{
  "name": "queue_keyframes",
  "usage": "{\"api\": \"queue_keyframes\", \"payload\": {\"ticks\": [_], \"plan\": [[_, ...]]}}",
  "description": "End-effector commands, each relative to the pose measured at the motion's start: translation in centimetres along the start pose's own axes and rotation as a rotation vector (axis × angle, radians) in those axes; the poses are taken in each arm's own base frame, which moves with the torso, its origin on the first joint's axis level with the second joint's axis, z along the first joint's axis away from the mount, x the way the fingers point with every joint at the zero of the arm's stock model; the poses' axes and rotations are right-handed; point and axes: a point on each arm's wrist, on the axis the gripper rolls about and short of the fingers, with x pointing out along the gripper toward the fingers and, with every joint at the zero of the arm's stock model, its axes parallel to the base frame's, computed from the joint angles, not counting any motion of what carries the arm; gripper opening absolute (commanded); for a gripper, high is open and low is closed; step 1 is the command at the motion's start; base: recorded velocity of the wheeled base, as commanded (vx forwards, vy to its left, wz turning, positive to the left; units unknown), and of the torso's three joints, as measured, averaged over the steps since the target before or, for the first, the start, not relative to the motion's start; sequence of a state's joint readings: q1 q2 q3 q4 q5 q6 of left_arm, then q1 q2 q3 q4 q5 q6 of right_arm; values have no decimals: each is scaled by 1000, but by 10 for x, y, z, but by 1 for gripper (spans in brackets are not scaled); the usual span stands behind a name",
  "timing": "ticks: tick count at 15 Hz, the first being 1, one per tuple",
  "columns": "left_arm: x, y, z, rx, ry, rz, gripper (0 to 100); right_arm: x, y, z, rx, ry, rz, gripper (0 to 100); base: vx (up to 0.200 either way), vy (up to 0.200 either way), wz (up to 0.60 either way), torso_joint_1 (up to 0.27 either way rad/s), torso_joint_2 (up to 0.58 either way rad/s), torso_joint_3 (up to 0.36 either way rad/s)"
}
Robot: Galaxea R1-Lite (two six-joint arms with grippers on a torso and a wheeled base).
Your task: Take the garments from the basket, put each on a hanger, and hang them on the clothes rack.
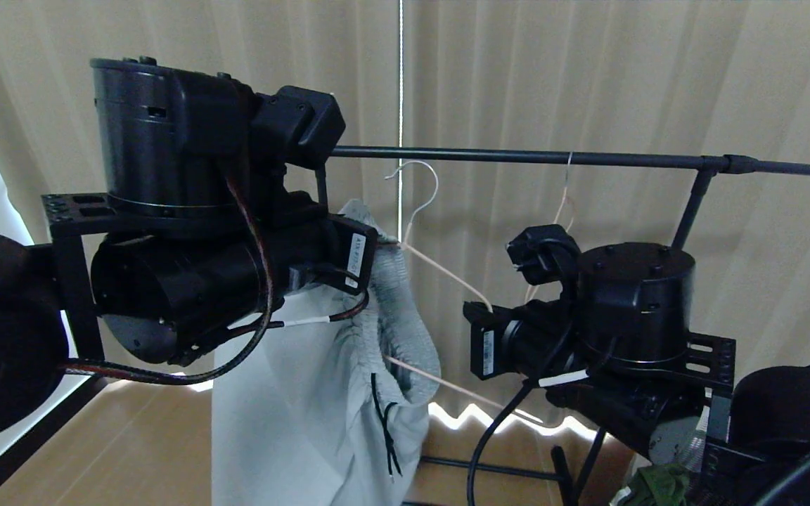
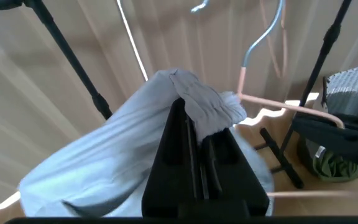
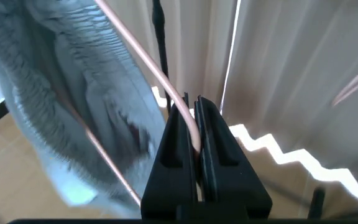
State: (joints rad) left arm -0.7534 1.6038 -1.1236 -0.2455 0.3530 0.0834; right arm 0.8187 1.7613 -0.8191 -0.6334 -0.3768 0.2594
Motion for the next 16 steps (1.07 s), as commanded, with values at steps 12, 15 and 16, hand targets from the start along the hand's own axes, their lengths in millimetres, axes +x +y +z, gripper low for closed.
{"api": "queue_keyframes", "payload": {"ticks": [12, 15, 16], "plan": [[-14, -7, -29, 55, 77, -40, 0, -4, -3, -6, -59, -107, 33, 0, 0, 0, 0, 0, 0, 0], [-16, -10, -33, 63, 88, -51, 0, -8, -3, -1, -51, -135, 39, 0, 0, 0, 0, 0, 0, 0], [-16, -10, -34, 60, 91, -51, 0, -9, -3, 0, -50, -138, 40, 0, 0, 0, 0, 0, 0, 0]]}}
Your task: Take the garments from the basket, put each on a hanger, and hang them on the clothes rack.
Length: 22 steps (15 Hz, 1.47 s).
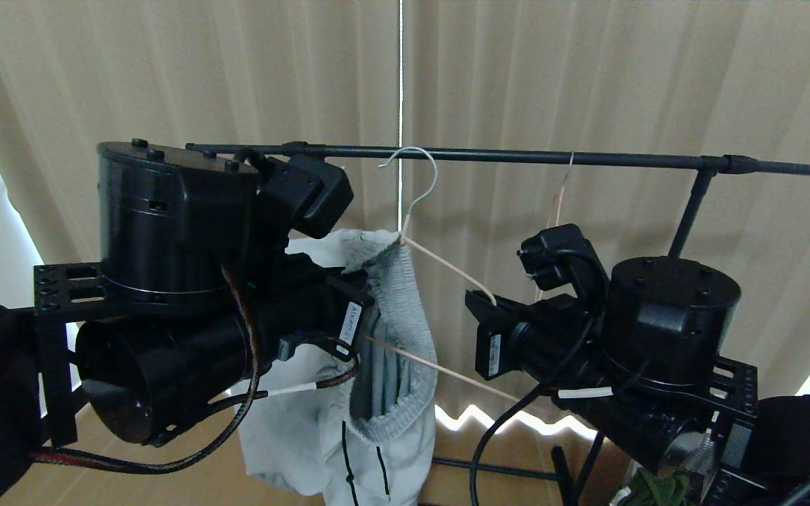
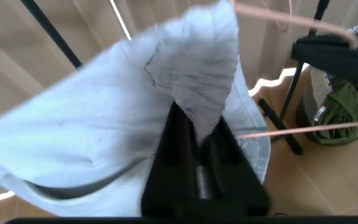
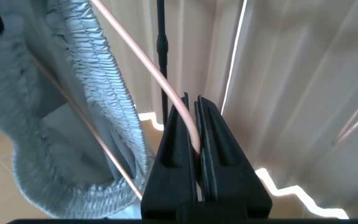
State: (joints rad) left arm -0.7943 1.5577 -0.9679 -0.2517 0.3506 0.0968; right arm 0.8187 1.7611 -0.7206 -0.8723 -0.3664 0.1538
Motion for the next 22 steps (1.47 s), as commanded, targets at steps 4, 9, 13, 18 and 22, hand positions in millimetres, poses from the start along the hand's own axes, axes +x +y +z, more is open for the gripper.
{"api": "queue_keyframes", "payload": {"ticks": [4, 9, 13, 18, 22], "plan": [[-3, -2, -2, 8, 0, -10, 100, -6, -1, 9, 13, -31, 3, 0, 0, 0, 0, 0, 0, 0], [-20, 1, -14, 4, -49, -34, 100, -17, -7, 23, 32, -77, -2, 0, 0, 0, 0, 0, 0, 0], [-34, 7, -15, 16, -99, -80, 100, -18, -26, 30, 18, -97, -61, 0, 0, 0, 0, 0, 0, 0], [-34, 22, -15, 11, -99, -19, 100, -23, -45, 36, -8, -113, -98, 0, 0, 0, 0, 0, 0, 0], [-48, 36, -21, 44, -139, 31, 100, -32, -62, 34, -32, -92, -107, 0, 0, 0, 0, 0, 0, 0]]}}
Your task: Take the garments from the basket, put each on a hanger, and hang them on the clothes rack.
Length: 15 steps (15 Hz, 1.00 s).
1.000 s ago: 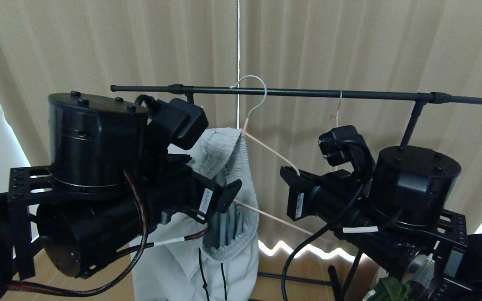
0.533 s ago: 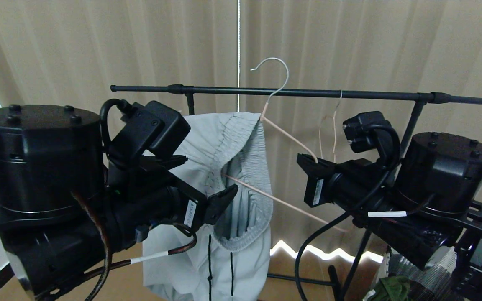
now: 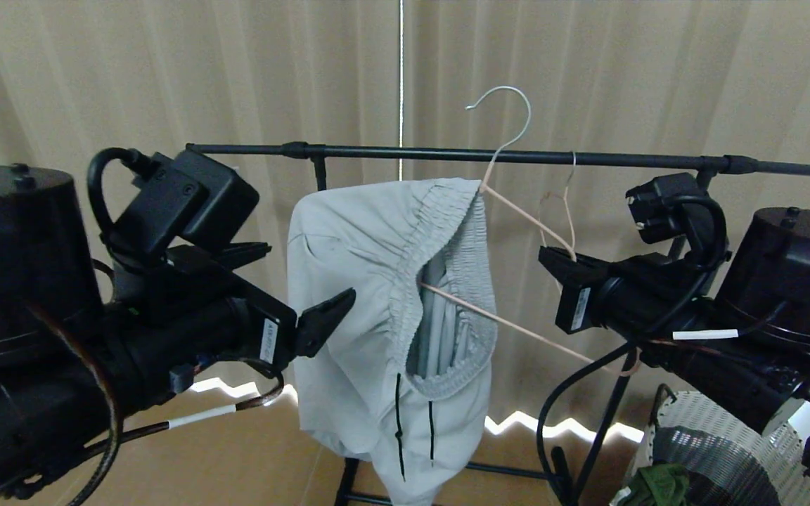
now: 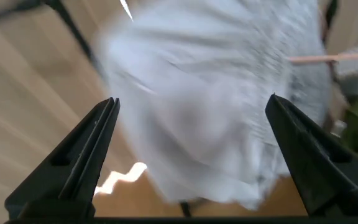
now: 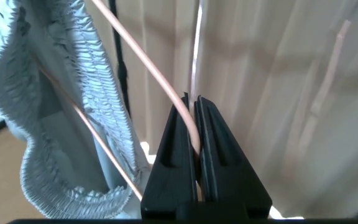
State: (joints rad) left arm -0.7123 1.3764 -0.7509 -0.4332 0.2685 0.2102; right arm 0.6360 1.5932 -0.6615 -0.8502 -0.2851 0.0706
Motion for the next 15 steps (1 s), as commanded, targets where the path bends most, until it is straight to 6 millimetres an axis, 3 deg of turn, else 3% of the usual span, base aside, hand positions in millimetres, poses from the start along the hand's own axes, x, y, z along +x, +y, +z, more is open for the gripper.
{"api": "queue_keyframes", "payload": {"ticks": [1, 4, 6, 8, 11, 15], "plan": [[-7, 11, 2, 22, -49, 50, 100, -4, -10, -1, -10, 6, -9, 0, 0, 0, 0, 0, 0, 0], [-3, 24, 6, 148, -112, 69, 100, -5, -10, -1, -11, 10, 35, 0, 0, 0, 0, 0, 0, 0], [-1, 38, 8, 340, -203, -96, 100, -5, -8, -1, -13, 13, 74, 0, 0, 0, 0, 0, 0, 0], [14, 48, 5, 465, -205, -107, 100, -6, -8, -1, -40, 12, 111, 0, 0, 0, 0, 0, 0, 0], [36, 50, 12, 506, -206, -104, 100, -7, -7, -1, -59, 9, 137, 0, 0, 0, 0, 0, 0, 0], [51, 40, 14, 566, -215, -138, 100, -14, 4, -1, -63, 2, 186, 0, 0, 0, 0, 0, 0, 0]]}}
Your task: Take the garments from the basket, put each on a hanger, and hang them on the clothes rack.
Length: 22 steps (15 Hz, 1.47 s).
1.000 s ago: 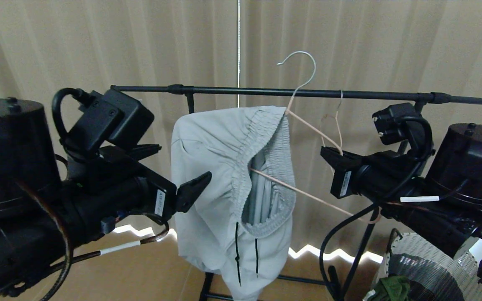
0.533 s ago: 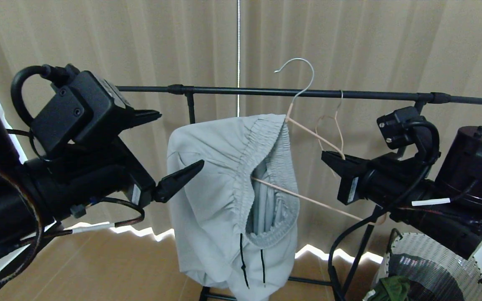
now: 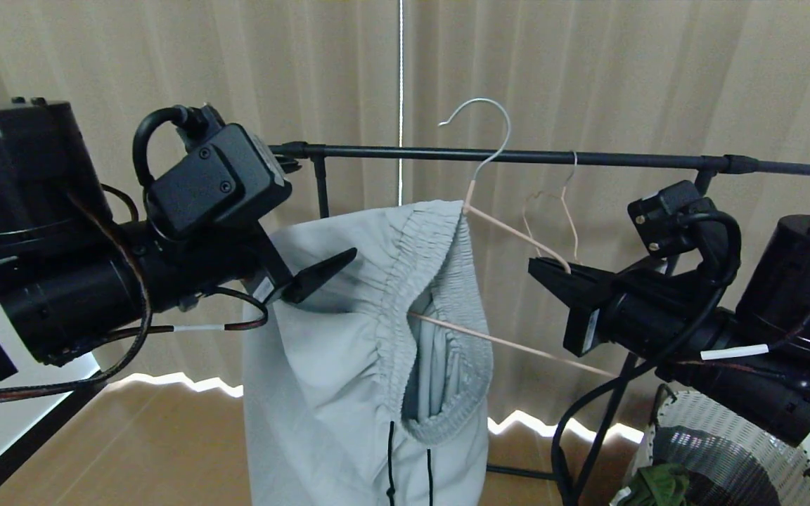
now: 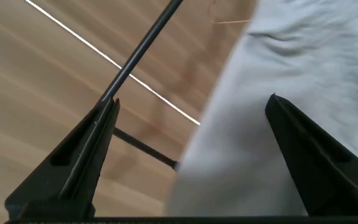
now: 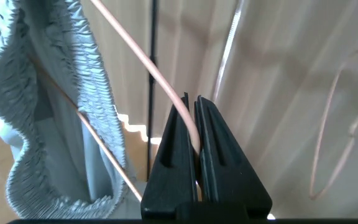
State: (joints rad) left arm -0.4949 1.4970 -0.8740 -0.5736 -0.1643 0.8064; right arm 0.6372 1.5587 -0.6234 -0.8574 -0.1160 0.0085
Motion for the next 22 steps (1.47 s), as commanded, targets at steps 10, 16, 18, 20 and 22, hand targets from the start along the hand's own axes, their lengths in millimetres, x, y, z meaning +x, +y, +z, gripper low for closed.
{"api": "queue_keyframes", "payload": {"ticks": [10, 16, 18, 20, 22], "plan": [[17, -7, -1, 12, -2, -37, 100, -17, 20, 0, -24, -11, 143, 0, 0, 0, 0, 0, 0, 0], [16, -9, -2, 12, 0, -46, 0, -19, 23, -1, -25, -26, 164, 0, 0, 0, 0, 0, 0, 0], [15, -10, -3, 10, 3, -49, 0, -20, 23, -1, -24, -33, 169, 0, 0, 0, 0, 0, 0, 0], [16, -11, -4, 10, 6, -52, 0, -20, 23, -1, -24, -34, 167, 0, 0, 0, 0, 0, 0, 0], [15, -11, -4, 11, 8, -49, 0, -20, 23, -1, -27, -31, 167, 0, 0, 0, 0, 0, 0, 0]]}}
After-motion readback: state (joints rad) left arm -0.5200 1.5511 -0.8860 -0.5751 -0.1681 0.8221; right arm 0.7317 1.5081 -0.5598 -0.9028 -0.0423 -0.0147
